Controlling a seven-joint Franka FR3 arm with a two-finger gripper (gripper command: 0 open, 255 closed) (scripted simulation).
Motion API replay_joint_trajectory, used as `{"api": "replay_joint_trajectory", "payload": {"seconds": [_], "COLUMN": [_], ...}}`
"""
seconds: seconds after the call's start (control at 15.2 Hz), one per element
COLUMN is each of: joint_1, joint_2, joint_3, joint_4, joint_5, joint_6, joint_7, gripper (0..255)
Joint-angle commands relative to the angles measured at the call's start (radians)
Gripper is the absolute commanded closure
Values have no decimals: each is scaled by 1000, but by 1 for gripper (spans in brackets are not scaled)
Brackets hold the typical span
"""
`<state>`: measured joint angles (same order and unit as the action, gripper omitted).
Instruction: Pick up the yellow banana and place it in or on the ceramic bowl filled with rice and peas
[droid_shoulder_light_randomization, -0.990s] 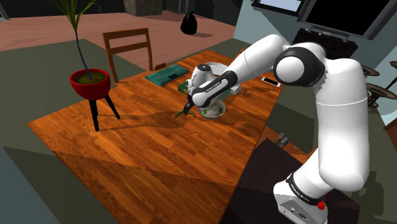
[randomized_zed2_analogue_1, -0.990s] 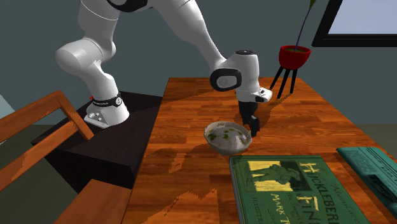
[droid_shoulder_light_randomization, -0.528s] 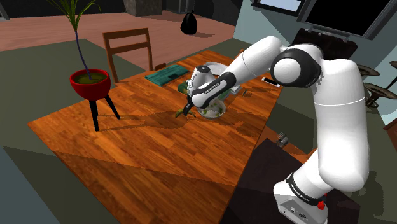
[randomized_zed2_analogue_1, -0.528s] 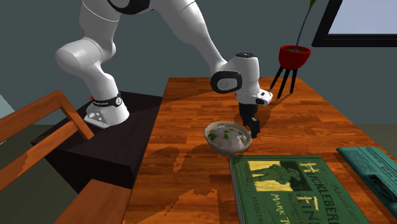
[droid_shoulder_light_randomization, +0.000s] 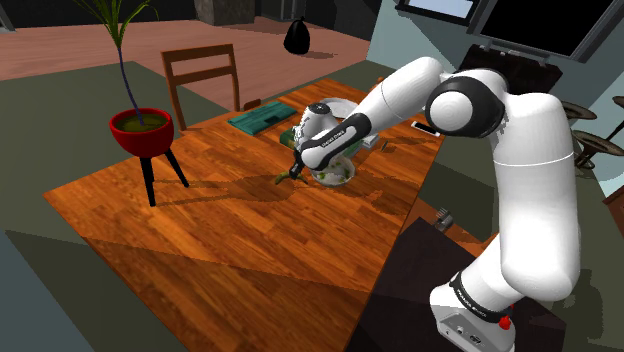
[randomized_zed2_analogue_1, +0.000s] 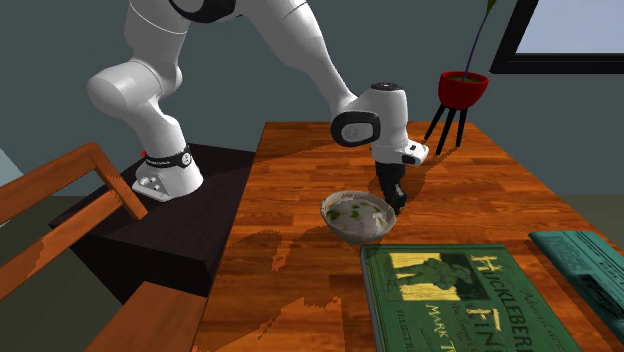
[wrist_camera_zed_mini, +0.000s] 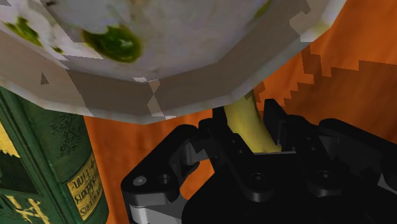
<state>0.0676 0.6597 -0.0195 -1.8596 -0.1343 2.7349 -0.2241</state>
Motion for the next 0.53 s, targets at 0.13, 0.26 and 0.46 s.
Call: {"api": "replay_joint_trajectory", "payload": {"seconds": [0.13,0.26,0.46], "joint_1": [0,-1,-3], "joint_2": [0,-22,-54], "joint_3": [0,2,5], "joint_4": [0,-5,-11], "joint_5": [0,1,4], "joint_6": [0,-16,-43], "joint_7": [0,-3,-6], "gripper": [255,255,255]}}
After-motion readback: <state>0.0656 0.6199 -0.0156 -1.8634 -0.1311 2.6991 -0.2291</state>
